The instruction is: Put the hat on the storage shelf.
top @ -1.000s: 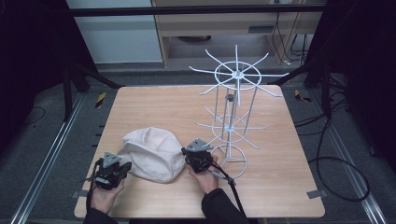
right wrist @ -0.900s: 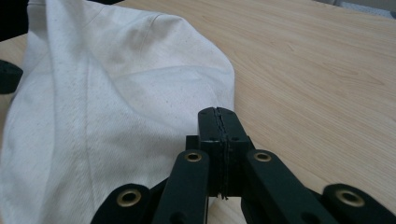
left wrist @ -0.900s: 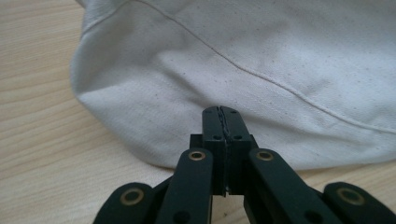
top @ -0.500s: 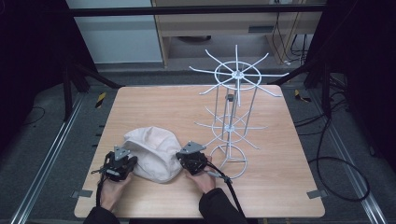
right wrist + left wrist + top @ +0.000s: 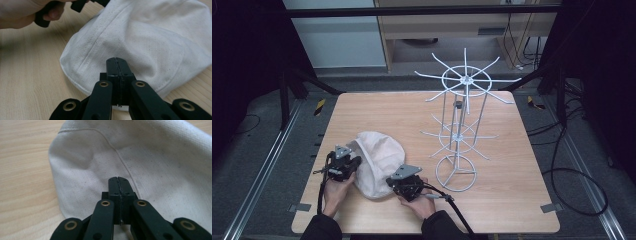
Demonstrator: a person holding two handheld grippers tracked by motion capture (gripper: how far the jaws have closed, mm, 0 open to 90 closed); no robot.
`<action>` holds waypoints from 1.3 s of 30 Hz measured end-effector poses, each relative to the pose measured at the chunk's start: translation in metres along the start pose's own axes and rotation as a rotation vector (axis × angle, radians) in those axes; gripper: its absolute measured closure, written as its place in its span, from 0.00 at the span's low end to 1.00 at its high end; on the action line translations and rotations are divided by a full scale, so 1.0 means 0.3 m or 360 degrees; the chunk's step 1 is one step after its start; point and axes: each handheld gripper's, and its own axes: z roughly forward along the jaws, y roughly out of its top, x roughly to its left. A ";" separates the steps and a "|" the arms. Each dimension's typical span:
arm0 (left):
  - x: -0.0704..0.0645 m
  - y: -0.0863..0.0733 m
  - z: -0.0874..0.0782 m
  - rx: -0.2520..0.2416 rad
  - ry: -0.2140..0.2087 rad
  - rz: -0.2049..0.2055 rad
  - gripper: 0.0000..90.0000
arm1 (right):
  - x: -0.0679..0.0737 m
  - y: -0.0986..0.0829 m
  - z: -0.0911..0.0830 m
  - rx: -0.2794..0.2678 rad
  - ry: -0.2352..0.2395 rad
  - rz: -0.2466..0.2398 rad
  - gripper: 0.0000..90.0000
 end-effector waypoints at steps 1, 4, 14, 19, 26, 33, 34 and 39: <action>0.001 0.003 0.001 -0.0011 -0.0008 -0.0009 1.00 | 0.010 0.001 0.007 -0.0009 0.0008 0.0006 1.00; 0.004 0.009 0.004 -0.0028 -0.0027 -0.0011 1.00 | 0.023 0.003 0.017 -0.0015 0.0042 0.0017 1.00; 0.032 0.013 -0.030 -0.0081 -0.0046 -0.0083 0.99 | 0.059 0.025 0.041 -0.0025 0.0073 -0.0002 1.00; 0.046 0.024 -0.115 -0.0173 -0.0072 -0.0136 0.93 | 0.032 0.032 -0.039 -0.0104 -0.0011 0.0023 0.92; 0.022 0.053 -0.197 -0.0265 -0.0110 -0.0157 0.77 | -0.010 0.019 -0.150 -0.0108 -0.0105 0.0066 0.75; -0.026 0.083 -0.250 -0.0347 -0.0132 -0.0108 0.61 | -0.039 -0.028 -0.296 -0.0104 -0.0147 0.0074 0.62; -0.033 0.088 -0.255 -0.0348 -0.0133 -0.0102 0.59 | -0.046 -0.040 -0.318 -0.0112 -0.0160 0.0078 0.60; -0.057 0.105 -0.252 -0.0323 -0.0119 -0.0084 0.50 | -0.103 -0.123 -0.432 -0.0135 -0.0264 0.0163 0.51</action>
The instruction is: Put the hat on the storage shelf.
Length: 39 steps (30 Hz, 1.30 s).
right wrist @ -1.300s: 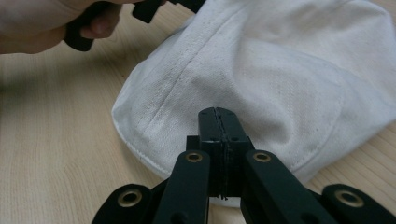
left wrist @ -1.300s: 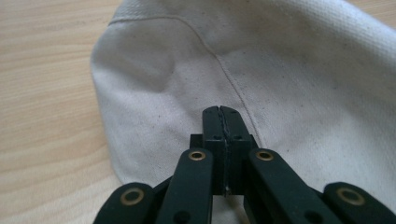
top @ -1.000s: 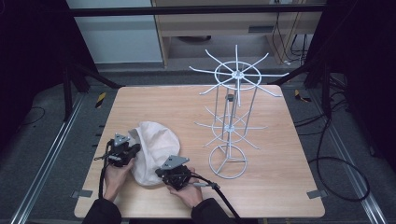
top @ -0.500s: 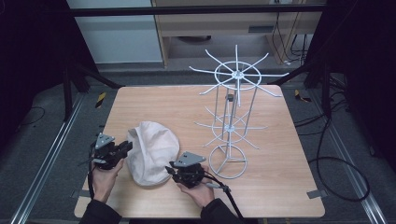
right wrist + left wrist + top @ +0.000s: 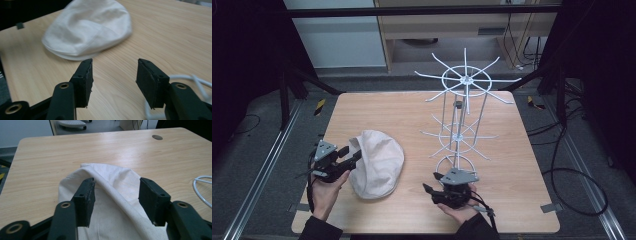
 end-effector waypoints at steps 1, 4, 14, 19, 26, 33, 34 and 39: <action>-0.003 0.000 0.007 0.0021 -0.0001 -0.0008 0.49 | -0.015 -0.011 -0.013 -0.0001 -0.0015 0.0016 0.51; -0.011 -0.003 0.029 0.0058 0.0015 -0.0012 0.46 | -0.077 -0.053 -0.066 0.0008 -0.0086 0.0088 0.48; -0.026 0.000 0.083 0.0136 0.0099 0.0003 0.41 | -0.239 -0.125 -0.226 -0.0038 -0.0391 0.0209 0.41; -0.029 0.001 0.122 0.0210 0.0176 0.0043 0.41 | -0.310 -0.145 -0.277 -0.0037 -0.0552 0.0243 0.39; -0.009 -0.001 0.156 0.0274 0.0217 0.0020 0.44 | -0.387 -0.175 -0.308 0.0003 -0.0668 0.0281 0.38; -0.007 0.000 0.166 0.0300 0.0230 0.0026 0.45 | -0.436 -0.194 -0.328 0.0011 -0.0746 0.0322 0.37; -0.009 0.000 0.168 0.0304 0.0226 0.0025 0.45 | -0.440 -0.198 -0.329 0.0021 -0.0748 0.0330 0.37; -0.023 -0.006 0.197 0.0358 0.0240 0.0044 0.45 | -0.442 -0.200 -0.327 0.0028 -0.0745 0.0325 0.37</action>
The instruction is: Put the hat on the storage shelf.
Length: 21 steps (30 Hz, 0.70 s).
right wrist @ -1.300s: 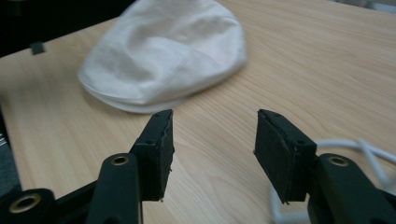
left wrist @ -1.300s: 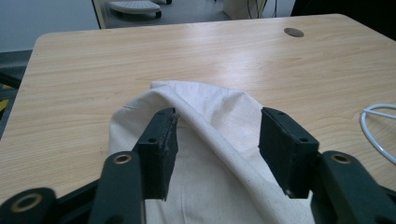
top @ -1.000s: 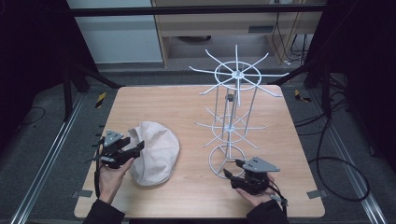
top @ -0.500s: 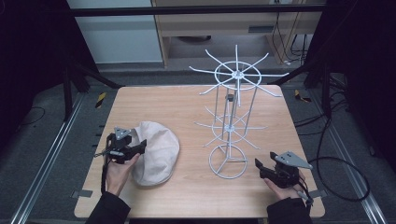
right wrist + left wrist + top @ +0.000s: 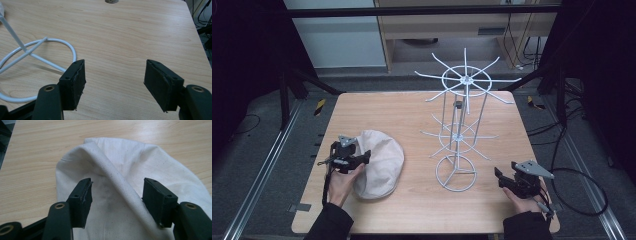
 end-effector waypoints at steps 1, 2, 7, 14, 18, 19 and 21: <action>-0.001 0.000 0.008 0.0012 -0.0003 -0.0006 0.46 | 0.001 0.000 0.001 0.0001 -0.0001 -0.0008 0.37; -0.002 0.000 0.015 0.0021 -0.0004 -0.0013 0.48 | 0.002 -0.001 0.003 0.0004 0.0001 -0.0013 0.37; -0.014 0.000 0.041 0.0085 0.0012 -0.0017 0.61 | -0.002 -0.004 0.012 0.0021 0.0009 0.0000 0.37; -0.014 -0.001 0.052 0.0154 -0.0014 -0.0036 0.89 | -0.013 -0.009 0.016 0.0030 0.0001 0.0016 0.37; 0.001 0.001 0.034 0.0123 -0.0051 -0.0086 0.97 | -0.017 -0.013 0.019 0.0049 0.0005 0.0035 0.37; 0.004 0.003 0.025 0.0106 -0.0064 -0.0099 0.98 | -0.017 -0.013 0.019 0.0050 0.0004 0.0035 0.37; 0.009 0.006 0.006 0.0068 -0.0094 -0.0122 0.98 | -0.019 -0.014 0.019 0.0045 0.0002 0.0029 0.37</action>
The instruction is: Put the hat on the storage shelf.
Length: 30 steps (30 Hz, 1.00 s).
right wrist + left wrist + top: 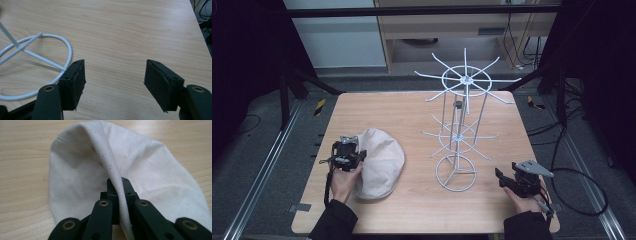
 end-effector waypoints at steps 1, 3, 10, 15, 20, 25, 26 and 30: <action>0.001 0.001 -0.008 -0.0015 -0.0009 -0.0002 0.98 | 0.000 0.000 0.000 0.0000 0.0002 0.0000 0.37; 0.001 0.000 -0.025 -0.0057 -0.0036 -0.0015 0.98 | -0.001 -0.002 0.004 0.0002 0.0001 -0.0013 0.37; -0.002 0.011 -0.094 -0.0198 -0.0127 -0.0024 0.99 | -0.003 -0.002 0.005 -0.0006 0.0012 -0.0006 0.37; -0.008 0.025 -0.151 -0.0322 -0.0192 -0.0015 0.99 | -0.004 -0.002 0.002 -0.0014 0.0019 0.0004 0.37; -0.006 0.037 -0.211 -0.0450 -0.0258 -0.0013 0.99 | -0.006 -0.004 0.001 -0.0023 0.0020 0.0006 0.37; -0.001 0.048 -0.266 -0.0563 -0.0309 -0.0020 0.99 | -0.008 -0.004 0.002 -0.0033 0.0022 -0.0003 0.37; 0.000 0.051 -0.276 -0.0581 -0.0322 -0.0022 0.99 | -0.008 -0.004 0.002 -0.0033 0.0022 -0.0003 0.37; -0.006 0.059 -0.314 -0.0655 -0.0375 -0.0024 0.99 | -0.010 -0.005 0.000 -0.0040 0.0021 0.0000 0.37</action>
